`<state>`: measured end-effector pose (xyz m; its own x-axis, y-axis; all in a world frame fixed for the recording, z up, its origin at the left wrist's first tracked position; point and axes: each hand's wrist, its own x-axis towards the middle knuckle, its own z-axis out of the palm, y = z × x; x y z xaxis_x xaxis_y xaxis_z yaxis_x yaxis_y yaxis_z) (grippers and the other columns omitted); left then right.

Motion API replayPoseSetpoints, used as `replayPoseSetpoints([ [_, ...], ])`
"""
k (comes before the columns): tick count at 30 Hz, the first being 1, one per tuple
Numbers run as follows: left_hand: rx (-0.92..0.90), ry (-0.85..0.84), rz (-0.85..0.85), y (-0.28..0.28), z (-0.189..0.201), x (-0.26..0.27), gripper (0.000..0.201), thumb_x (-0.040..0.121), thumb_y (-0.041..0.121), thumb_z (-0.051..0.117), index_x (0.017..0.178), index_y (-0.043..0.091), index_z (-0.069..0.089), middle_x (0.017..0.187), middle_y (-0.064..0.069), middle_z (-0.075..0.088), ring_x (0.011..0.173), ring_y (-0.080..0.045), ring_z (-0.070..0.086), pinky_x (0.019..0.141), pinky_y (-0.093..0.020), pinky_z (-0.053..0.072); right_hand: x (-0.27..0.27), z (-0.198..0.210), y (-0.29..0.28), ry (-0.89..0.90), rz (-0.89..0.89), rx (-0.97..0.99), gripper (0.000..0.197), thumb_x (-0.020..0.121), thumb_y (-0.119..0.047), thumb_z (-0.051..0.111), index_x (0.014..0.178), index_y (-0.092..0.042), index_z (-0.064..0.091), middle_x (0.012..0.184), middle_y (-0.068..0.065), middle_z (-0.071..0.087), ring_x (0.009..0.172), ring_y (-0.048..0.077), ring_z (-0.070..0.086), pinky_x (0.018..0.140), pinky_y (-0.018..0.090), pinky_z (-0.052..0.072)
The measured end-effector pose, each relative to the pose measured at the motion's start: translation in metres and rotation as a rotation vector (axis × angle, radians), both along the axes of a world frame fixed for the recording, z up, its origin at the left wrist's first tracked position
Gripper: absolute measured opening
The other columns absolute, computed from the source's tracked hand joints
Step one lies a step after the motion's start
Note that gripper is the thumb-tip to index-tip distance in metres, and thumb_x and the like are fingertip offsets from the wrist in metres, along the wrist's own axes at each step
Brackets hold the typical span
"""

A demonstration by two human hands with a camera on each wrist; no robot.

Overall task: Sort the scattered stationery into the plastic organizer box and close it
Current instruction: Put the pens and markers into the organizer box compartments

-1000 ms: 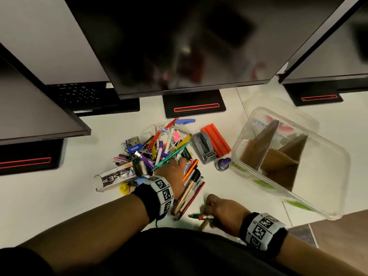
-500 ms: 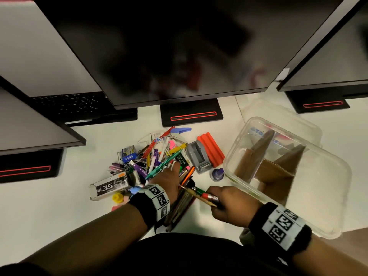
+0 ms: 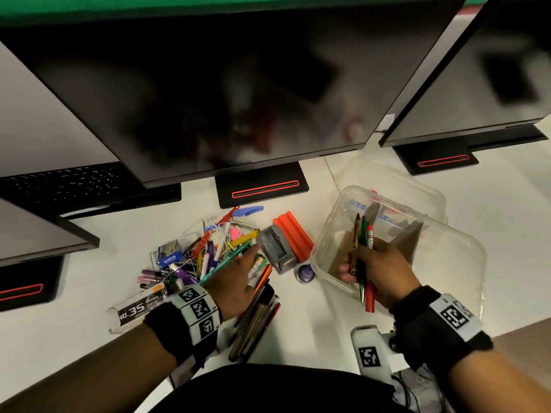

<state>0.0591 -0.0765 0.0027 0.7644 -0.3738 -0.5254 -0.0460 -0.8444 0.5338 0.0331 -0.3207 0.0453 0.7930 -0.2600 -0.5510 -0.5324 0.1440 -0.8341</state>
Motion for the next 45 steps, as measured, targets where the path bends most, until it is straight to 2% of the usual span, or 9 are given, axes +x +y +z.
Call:
replayPoseSetpoints([
  [6,-0.252,-0.018,0.117,-0.033,0.062,0.018,0.075,0.089,0.014,0.051,0.146,0.035,0.008,0.107,0.000,0.064,0.070,-0.017,0.061,0.064,-0.028,0.053,0.013,-0.005,0.000,-0.051,0.028,-0.071,0.013,0.093,0.006,0.044,0.104,0.001,0.048,0.069,0.015,0.060,0.062,0.024,0.064,0.055,0.027,0.058],
  [11,-0.461,0.062,0.167,-0.081,0.086,0.030,0.040,0.087,0.009,0.048,0.125,0.022,0.041,0.065,-0.002,0.062,0.051,-0.016,0.057,0.052,-0.023,0.051,0.017,-0.005,0.005,-0.094,0.056,-0.275,0.032,0.087,-0.025,0.060,0.114,-0.010,0.054,0.089,0.005,0.066,0.081,0.026,0.065,0.082,0.044,0.053],
  [15,-0.567,0.159,0.245,-0.117,0.081,0.035,0.039,0.092,0.013,0.049,0.130,0.016,0.039,0.076,-0.004,0.058,0.061,-0.018,0.058,0.063,-0.027,0.055,0.013,0.004,0.006,-0.128,-0.001,-0.225,0.042,0.091,-0.005,0.052,0.132,-0.009,0.045,0.108,-0.001,0.060,0.101,0.021,0.057,0.092,0.035,0.046],
  [18,-0.483,0.061,0.175,-0.136,0.073,0.039,0.046,0.094,0.022,0.049,0.137,0.015,0.034,0.087,0.001,0.059,0.063,-0.006,0.060,0.055,-0.005,0.046,0.003,0.002,-0.005,-0.190,-0.015,-0.326,0.047,0.083,-0.009,0.055,0.130,-0.007,0.051,0.123,0.008,0.062,0.113,0.025,0.058,0.105,0.042,0.043],
  [21,-0.300,-0.019,0.073,-0.148,0.064,0.044,0.062,0.096,0.035,0.044,0.147,0.016,0.015,0.134,-0.010,0.053,0.112,-0.026,0.058,0.092,-0.024,0.045,-0.007,-0.005,-0.023,-0.165,-0.019,-0.315,0.041,0.073,-0.017,0.057,0.113,-0.012,0.063,0.105,0.008,0.069,0.102,0.033,0.064,0.097,0.053,0.048],
  [24,-0.236,0.018,0.009,-0.150,0.050,0.046,0.061,0.097,0.035,0.038,0.149,0.019,0.009,0.144,-0.010,0.044,0.124,-0.030,0.050,0.102,-0.036,0.043,-0.011,-0.008,-0.029,-0.118,0.106,-0.375,0.023,0.077,-0.014,0.059,0.098,-0.017,0.068,0.094,0.008,0.073,0.094,0.032,0.067,0.093,0.053,0.051],
  [30,-0.293,-0.203,0.016,-0.127,0.043,0.046,0.045,0.091,0.006,0.046,0.132,0.024,0.045,0.135,-0.003,0.050,0.121,-0.018,0.050,0.100,-0.023,0.039,0.002,-0.001,-0.021,-0.112,0.300,-0.569,0.014,0.085,-0.005,0.057,0.095,-0.010,0.065,0.086,0.010,0.068,0.081,0.030,0.063,0.087,0.046,0.053],
  [35,-0.073,-0.205,0.004,-0.109,0.037,0.046,0.053,0.082,0.017,0.060,0.128,0.032,0.041,0.117,0.002,0.057,0.105,-0.021,0.058,0.094,-0.039,0.050,0.024,0.000,0.004,-0.031,0.645,-0.857,0.023,0.086,-0.011,0.054,0.105,-0.008,0.067,0.107,0.013,0.066,0.102,0.029,0.060,0.087,0.030,0.046],
  [45,-0.212,-0.137,0.113,-0.067,0.027,0.036,0.063,0.077,0.015,0.067,0.131,0.025,0.037,0.099,-0.006,0.066,0.090,-0.027,0.063,0.075,-0.031,0.049,0.039,0.013,0.038,-0.055,1.057,-0.890,0.024,0.090,-0.018,0.055,0.106,-0.009,0.069,0.107,0.009,0.070,0.087,0.018,0.059,0.079,0.025,0.043],
])
